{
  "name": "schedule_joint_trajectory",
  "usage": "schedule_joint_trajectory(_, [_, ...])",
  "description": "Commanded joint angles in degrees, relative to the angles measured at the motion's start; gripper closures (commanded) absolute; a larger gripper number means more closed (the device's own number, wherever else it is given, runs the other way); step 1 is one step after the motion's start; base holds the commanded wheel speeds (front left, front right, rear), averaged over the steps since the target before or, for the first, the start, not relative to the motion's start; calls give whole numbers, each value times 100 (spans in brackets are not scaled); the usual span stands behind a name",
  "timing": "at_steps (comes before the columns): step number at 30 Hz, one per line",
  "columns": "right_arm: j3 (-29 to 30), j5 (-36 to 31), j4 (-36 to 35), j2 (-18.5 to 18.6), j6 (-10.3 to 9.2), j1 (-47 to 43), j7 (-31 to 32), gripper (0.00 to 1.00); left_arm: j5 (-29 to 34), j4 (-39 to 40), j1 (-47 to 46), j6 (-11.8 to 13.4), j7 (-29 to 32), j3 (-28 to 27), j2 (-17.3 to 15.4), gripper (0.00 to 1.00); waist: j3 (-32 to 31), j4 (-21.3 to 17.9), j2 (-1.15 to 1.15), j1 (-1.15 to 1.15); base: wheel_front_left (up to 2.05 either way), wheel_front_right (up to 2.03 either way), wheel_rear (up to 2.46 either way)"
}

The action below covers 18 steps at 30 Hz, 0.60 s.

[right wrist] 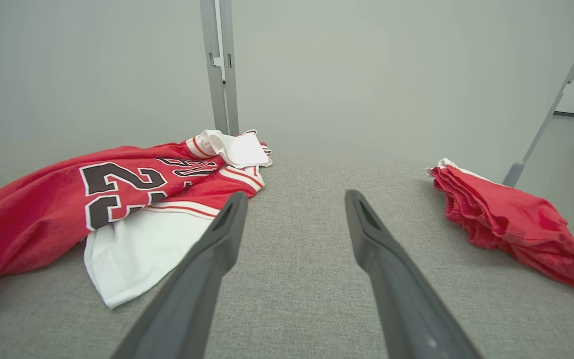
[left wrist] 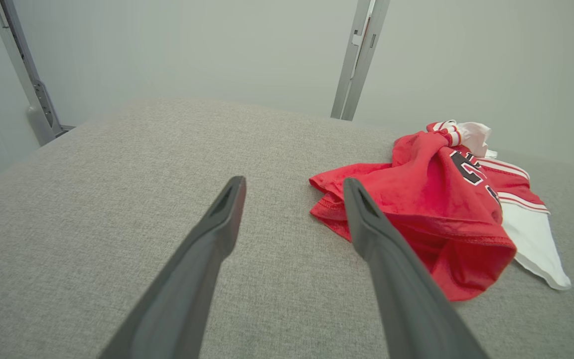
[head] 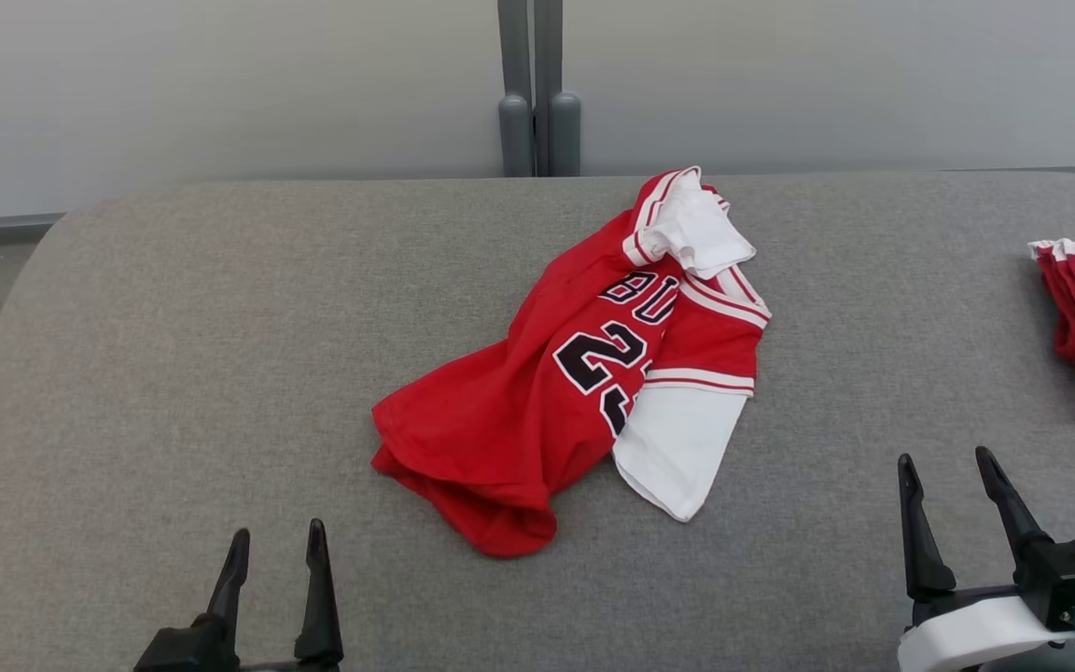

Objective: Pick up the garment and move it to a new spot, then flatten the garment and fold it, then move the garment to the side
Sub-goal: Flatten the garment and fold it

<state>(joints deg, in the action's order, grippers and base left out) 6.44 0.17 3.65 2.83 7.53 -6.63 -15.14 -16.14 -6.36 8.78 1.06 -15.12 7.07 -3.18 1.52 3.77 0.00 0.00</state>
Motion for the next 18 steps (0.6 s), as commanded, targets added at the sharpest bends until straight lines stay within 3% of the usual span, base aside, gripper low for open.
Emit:
schedule_joint_trajectory(1, [-29,-24,1,16,-9,64,1,0,106,-52,-239,-92,-2,14,10,0,73,4,0,0,0,0,0])
schedule_joint_trajectory(8, [-115,-21,35,38,-9,261,2,0,196,-1075,-1407,-425,212,334,7,0,508,-173,0,0,0,0,0])
schedule_joint_trajectory(13, [-186,15,78,38,-9,481,2,0,-232,-2142,-2470,-560,1047,311,15,0,880,-426,0,0,0,0,0])
schedule_joint_trajectory(18, [-218,53,153,34,-9,615,2,0,-225,-3163,-3073,-622,1719,397,-189,0,1062,-686,0,0,0,0,0])
